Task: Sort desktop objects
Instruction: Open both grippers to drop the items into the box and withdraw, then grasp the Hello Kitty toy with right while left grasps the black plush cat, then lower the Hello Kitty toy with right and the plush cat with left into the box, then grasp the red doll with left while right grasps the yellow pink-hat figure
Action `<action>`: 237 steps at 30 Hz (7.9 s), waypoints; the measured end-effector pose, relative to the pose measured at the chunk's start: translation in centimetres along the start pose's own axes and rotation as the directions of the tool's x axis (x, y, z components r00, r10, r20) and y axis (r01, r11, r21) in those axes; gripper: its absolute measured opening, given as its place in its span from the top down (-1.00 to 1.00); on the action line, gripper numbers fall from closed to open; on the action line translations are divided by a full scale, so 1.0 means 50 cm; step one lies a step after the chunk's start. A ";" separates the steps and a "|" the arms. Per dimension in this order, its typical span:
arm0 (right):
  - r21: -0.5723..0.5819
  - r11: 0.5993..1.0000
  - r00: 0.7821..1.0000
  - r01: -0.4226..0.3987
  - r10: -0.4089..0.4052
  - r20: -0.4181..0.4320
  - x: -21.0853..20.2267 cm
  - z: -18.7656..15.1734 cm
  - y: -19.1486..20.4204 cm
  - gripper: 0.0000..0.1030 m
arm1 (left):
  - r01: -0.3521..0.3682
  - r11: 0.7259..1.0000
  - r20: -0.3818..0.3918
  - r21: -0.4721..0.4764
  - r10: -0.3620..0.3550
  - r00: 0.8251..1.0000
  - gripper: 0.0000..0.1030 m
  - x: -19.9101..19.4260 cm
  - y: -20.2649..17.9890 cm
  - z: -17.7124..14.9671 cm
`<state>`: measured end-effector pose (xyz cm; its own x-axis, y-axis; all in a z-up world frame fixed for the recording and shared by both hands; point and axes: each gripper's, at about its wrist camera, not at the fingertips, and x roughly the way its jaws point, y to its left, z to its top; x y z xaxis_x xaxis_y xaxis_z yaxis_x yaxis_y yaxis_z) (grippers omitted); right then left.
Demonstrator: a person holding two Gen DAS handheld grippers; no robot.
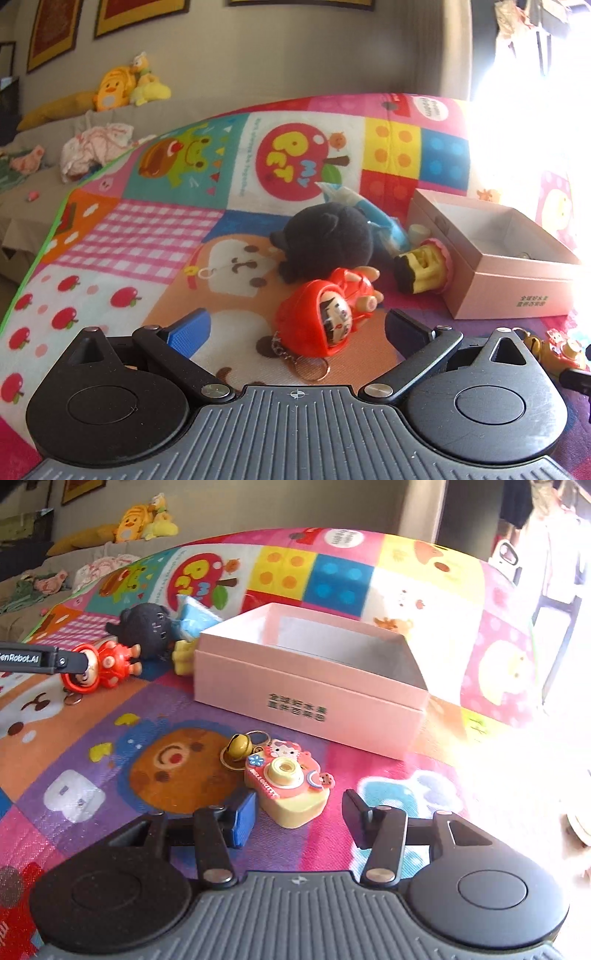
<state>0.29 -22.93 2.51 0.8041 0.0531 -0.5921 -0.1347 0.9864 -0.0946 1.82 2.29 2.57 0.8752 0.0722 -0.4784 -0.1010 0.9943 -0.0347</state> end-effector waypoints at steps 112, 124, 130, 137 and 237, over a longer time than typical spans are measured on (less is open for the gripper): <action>0.001 1.000 0.996 -0.001 0.002 -0.086 0.076 0.062 -0.013 -0.71 | 0.185 0.982 -0.243 0.033 -0.172 0.955 -1.00 -0.048 -0.033 -0.080; 0.076 0.995 0.994 -0.057 0.064 -0.084 0.024 0.006 -0.005 -0.09 | 0.172 0.985 -0.147 -0.009 -0.171 0.974 -1.00 -0.056 -0.021 -0.044; 0.050 0.997 0.996 -0.066 0.069 -0.048 -0.020 -0.026 0.029 -0.10 | 0.122 0.992 -0.153 0.033 -0.115 0.982 -1.00 0.019 -0.056 -0.001; 0.070 0.996 0.997 -0.061 0.065 -0.051 -0.015 -0.022 0.026 -0.22 | 0.125 0.990 -0.154 0.065 -0.114 0.982 -0.80 0.037 -0.088 -0.005; -0.347 0.932 0.991 -0.103 0.126 0.045 0.094 0.143 0.303 -0.32 | -0.025 0.913 0.020 -0.408 0.036 0.999 -1.00 0.050 0.147 0.000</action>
<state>6.17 -6.64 3.99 0.8060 0.1840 -0.5626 -0.4093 0.8598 -0.3053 3.25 9.79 1.12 0.8803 0.1094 -0.4616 -0.3068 0.8734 -0.3781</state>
